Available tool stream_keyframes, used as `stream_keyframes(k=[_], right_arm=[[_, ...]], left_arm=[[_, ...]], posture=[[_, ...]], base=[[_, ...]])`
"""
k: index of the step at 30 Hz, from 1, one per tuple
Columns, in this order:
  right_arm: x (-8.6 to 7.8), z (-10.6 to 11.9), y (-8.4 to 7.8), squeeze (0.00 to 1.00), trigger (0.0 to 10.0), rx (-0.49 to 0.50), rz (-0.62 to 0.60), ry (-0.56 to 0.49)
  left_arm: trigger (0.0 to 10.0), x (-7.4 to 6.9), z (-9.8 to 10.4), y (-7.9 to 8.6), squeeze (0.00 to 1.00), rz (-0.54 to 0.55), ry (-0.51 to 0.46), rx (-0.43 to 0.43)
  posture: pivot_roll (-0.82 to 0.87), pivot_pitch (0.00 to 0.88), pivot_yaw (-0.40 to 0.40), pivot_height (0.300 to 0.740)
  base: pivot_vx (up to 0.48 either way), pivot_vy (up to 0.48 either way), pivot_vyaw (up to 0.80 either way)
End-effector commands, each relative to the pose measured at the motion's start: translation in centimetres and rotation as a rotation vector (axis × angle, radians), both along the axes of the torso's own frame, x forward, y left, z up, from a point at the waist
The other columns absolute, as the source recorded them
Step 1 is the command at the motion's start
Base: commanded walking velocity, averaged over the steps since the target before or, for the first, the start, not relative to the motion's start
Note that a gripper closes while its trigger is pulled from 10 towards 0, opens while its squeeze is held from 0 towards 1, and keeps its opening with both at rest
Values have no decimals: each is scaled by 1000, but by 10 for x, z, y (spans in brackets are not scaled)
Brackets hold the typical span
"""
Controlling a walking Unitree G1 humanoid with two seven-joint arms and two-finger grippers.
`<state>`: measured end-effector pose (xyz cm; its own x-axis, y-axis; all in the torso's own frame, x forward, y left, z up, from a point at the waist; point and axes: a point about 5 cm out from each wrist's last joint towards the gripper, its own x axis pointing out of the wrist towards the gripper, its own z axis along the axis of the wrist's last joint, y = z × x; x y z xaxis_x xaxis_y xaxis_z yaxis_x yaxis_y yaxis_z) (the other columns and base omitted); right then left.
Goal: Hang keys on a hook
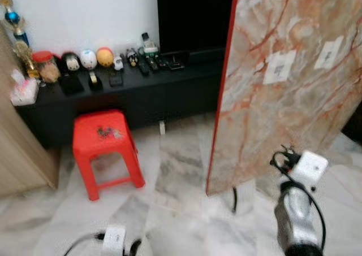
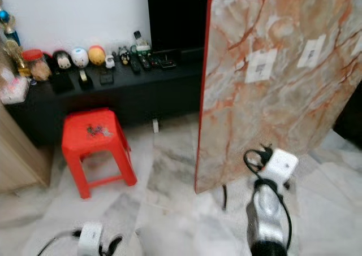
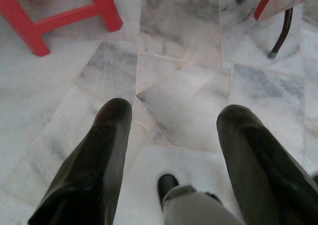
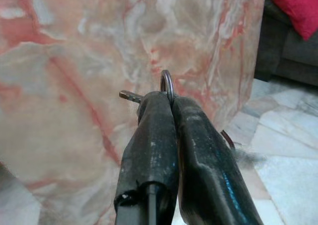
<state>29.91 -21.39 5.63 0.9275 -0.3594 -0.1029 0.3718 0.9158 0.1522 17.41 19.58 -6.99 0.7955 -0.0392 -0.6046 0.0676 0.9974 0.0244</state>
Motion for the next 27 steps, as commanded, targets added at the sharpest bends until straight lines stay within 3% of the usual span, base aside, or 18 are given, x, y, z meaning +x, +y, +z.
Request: stream_keyframes(k=[1, 14, 18, 20, 22, 27], right_arm=[[1, 3, -6, 0, 10000, -11, -15, -10], [2, 3, -5, 0, 10000, -38, 3, 3], [2, 5, -5, 0, 10000, -63, 18, -6], [3, 7, -5, 0, 10000, -78, 25, -14], [4, 13, -4, 0, 10000, -111, 42, -37], [4, 16, -5, 0, 10000, -127, 51, -47]], left_arm=[[10000, 3, 1, -4, 0, 1, -9, -1], [10000, 6, 1, -3, 0, 21, -3, -17], [10000, 0, -3, -5, 0, 24, 32, -10], [10000, -7, -7, -9, 0, 22, 59, -8], [10000, -25, -16, -17, 0, 43, 105, 6], [10000, -34, -20, -21, 0, 79, 126, 16]], posture=[[-4, 0, -39, 740], [-6, 0, -43, 740], [-10, 0, -42, 740], [-10, 0, -42, 740], [-20, 0, -39, 740], [-20, 0, -41, 740]], base=[[0, 0, 0], [0, 0, 0], [0, 0, 0], [0, 0, 0], [0, 0, 0], [0, 0, 0]])
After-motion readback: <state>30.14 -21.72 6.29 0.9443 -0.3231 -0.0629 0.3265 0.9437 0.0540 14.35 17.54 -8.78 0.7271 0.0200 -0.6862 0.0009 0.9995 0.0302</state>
